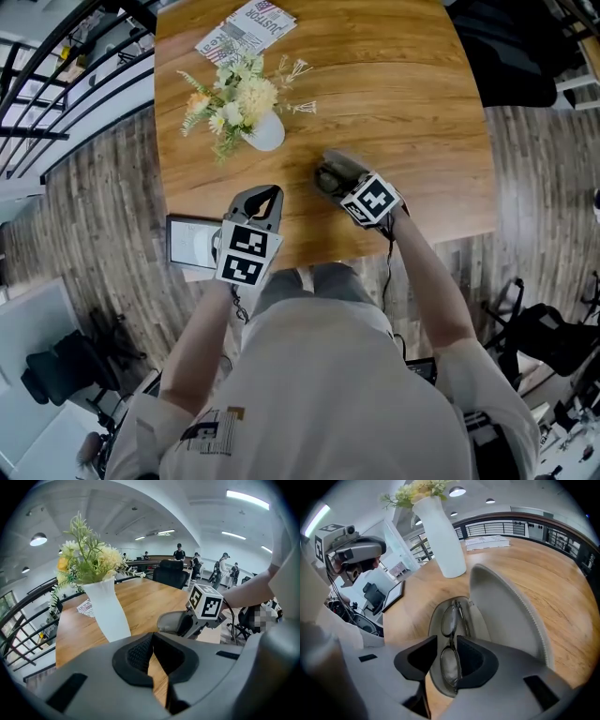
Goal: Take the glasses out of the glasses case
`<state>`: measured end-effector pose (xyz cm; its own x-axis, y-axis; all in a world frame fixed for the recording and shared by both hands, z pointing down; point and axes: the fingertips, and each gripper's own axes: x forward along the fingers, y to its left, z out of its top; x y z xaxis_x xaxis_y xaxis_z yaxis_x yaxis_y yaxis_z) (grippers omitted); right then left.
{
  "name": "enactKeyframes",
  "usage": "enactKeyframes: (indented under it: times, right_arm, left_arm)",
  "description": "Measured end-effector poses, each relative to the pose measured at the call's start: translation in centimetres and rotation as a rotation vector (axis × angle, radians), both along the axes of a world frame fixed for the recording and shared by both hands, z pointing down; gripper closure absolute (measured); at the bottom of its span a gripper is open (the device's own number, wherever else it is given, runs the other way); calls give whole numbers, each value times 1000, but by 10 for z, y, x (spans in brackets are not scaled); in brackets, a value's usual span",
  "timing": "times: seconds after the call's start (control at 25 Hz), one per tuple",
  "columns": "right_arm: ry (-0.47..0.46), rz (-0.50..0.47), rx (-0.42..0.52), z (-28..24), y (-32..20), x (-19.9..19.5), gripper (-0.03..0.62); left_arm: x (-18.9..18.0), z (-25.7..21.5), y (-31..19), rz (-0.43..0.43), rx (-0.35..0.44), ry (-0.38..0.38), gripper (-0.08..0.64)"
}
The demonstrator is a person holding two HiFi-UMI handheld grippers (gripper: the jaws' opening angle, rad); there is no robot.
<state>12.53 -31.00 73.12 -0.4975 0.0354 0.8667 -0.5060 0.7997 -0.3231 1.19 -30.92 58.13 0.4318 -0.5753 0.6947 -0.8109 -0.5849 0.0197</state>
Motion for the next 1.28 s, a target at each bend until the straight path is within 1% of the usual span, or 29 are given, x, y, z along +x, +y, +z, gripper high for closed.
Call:
enactKeyframes:
  times: [0.12, 0.2, 0.36, 0.52, 0.6, 0.68, 0.8, 0.88, 1.08, 1.28]
  right_arm:
    - [11, 9, 20, 2, 2, -2, 497]
    - [-1, 26, 18, -1, 1, -3, 518]
    - [-29, 61, 31, -22, -7, -1, 522]
    - [-54, 97, 110, -59, -21, 6, 523]
    - [-90, 134, 154, -84, -29, 7, 523]
    - [-150, 191, 189, -114, -34, 6, 525]
    - [-262, 285, 240, -167, -38, 5, 525]
    - [-325, 332, 295, -204, -39, 4, 525]
    - [-426, 390, 450, -288, -38, 2, 525]
    - [-518, 423, 653, -378, -31, 1, 523]
  left_arm:
    - [0, 0, 3, 8, 1, 3, 543]
    - [-1, 0, 4, 14, 5, 4, 543]
    - [-4, -5, 6, 24, 17, 8, 543]
    - [-8, -17, 7, 26, 42, 16, 543]
    - [-12, -26, 6, 27, 63, 20, 543]
    - [-17, -37, 5, 23, 90, 23, 543]
    - [-25, -61, 0, 14, 140, 32, 543]
    - [-31, -80, -3, 10, 179, 40, 543]
    - [-46, -137, -9, 3, 291, 50, 543]
    - [-57, -208, -16, 10, 452, 53, 543]
